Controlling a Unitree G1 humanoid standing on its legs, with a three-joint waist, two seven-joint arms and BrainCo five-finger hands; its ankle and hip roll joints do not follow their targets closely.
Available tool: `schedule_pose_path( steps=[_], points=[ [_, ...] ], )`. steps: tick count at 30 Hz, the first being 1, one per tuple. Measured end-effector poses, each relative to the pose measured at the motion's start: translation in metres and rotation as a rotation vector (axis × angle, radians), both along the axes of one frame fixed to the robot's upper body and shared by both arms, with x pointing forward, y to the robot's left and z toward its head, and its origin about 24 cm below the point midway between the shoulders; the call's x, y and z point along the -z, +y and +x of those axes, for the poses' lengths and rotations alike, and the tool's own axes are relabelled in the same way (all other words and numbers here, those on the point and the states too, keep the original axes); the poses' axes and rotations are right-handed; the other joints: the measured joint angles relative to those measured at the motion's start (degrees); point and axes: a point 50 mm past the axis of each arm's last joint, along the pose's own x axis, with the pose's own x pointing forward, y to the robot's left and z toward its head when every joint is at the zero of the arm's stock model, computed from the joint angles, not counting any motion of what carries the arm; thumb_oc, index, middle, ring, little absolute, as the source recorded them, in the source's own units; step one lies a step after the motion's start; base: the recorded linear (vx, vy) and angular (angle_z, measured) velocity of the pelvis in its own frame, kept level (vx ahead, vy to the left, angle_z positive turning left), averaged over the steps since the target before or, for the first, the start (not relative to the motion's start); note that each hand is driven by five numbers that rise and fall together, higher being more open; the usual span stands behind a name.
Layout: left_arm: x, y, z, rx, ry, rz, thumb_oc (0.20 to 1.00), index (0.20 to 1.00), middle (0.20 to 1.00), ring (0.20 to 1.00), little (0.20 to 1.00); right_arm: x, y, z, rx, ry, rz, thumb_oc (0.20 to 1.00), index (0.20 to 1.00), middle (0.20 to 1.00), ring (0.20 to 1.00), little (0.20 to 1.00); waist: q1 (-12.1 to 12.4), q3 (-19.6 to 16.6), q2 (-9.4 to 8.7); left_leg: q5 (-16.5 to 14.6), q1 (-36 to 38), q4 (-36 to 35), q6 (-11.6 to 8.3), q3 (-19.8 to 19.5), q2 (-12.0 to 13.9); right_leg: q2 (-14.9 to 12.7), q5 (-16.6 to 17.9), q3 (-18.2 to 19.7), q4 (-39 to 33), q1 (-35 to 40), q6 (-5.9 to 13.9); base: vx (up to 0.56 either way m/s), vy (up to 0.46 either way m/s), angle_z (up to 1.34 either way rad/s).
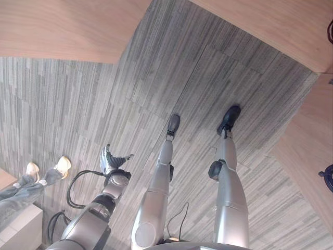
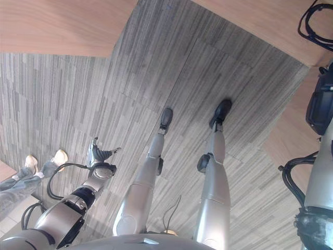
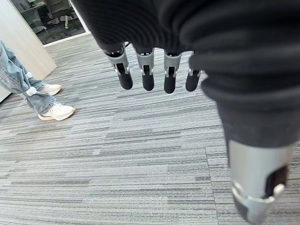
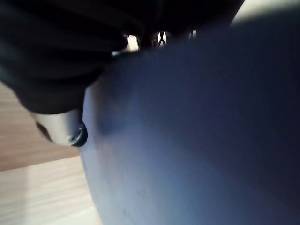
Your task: Put the empty folder in the office cabinet
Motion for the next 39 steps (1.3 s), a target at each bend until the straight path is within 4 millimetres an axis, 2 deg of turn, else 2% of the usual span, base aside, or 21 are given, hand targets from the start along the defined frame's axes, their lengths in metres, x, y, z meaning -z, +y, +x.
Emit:
schedule_pose_path(
  steps=[5, 12, 27, 28, 29, 33, 39],
  points=[
    [0.001, -0.001, 0.0, 0.014, 0.01, -0.011, 1.0, 1.0, 1.0, 1.0, 1.0, -0.002, 0.007, 0.006, -0.051, 0.013, -0.108, 1.0, 1.0, 1.0, 1.0, 1.0, -1.1, -0.1, -0.25, 0.0, 0.0, 0.0, -0.02, 0.1, 0.0, 0.0, 0.0, 0.1, 0.0, 0.0, 0.01, 0.0, 0.0, 0.0],
    [0.001, -0.002, 0.001, 0.026, 0.023, -0.005, 1.0, 1.0, 1.0, 1.0, 1.0, 0.006, -0.001, 0.005, -0.021, 0.086, -0.025, 1.0, 1.0, 1.0, 1.0, 1.0, -2.9, -0.1, -1.57, 0.0, 0.2, 0.0, -0.01, 0.4, 0.0, 0.1, 0.1, 0.3, 0.0, 0.0, -0.03, 0.0, 0.0, 0.0],
    [-0.015, -0.008, 0.021, 0.035, -0.026, -0.013, 1.0, 1.0, 1.0, 1.0, 1.0, 0.018, 0.002, 0.012, -0.036, 0.195, -0.034, 1.0, 1.0, 1.0, 1.0, 1.0, -4.5, -0.1, -1.84, 0.0, 0.6, 0.0, -0.05, 1.1, 0.1, 0.3, 0.5, 1.0, 0.0, 0.1, -0.41, 0.0, 0.0, 0.0],
    [-0.016, -0.008, 0.022, 0.035, -0.027, -0.013, 1.0, 1.0, 1.0, 1.0, 1.0, 0.019, 0.001, 0.012, -0.033, 0.203, -0.028, 0.545, 0.545, 0.545, 0.545, 0.545, -4.7, -0.1, -1.93, 0.0, 0.6, 0.0, -0.05, 1.2, 0.0, 0.2, 0.4, 1.1, 0.0, 0.1, -0.29, 0.0, 0.0, 0.0],
    [-0.015, -0.008, 0.022, 0.034, -0.025, -0.013, 1.0, 1.0, 1.0, 1.0, 1.0, 0.02, 0.001, 0.012, -0.032, 0.208, -0.027, 0.2, 0.2, 0.2, 0.2, 0.2, -4.9, -0.1, -1.94, 0.0, 0.6, 0.0, -0.05, 1.2, 0.0, 0.2, 0.4, 1.1, 0.0, 0.1, -0.3, 0.0, 0.0, 0.0],
    [-0.015, -0.006, 0.021, 0.031, -0.022, -0.009, 1.0, 1.0, 1.0, 1.0, 1.0, 0.023, 0.009, 0.017, -0.049, 0.238, -0.04, 0.2, 0.2, 0.2, 0.2, 0.2, -5.7, -0.1, -2.3, -0.5, 0.6, 0.3, -0.21, 1.5, 0.1, 0.3, 0.2, 1.2, 0.0, 0.1, -0.17, 0.0, 0.002, -0.02],
    [-0.015, -0.006, 0.021, 0.032, -0.024, -0.011, 1.0, 1.0, 1.0, 1.0, 1.0, 0.025, 0.011, 0.019, -0.057, 0.25, -0.032, 0.2, 0.2, 0.2, 0.2, 0.2, -5.6, -0.1, -2.92, -0.6, 0.8, 0.5, -0.32, 1.8, 0.1, 0.5, 1.0, 1.5, 0.0, 0.1, -0.66, -0.03, 0.008, -0.02]
  ],
)
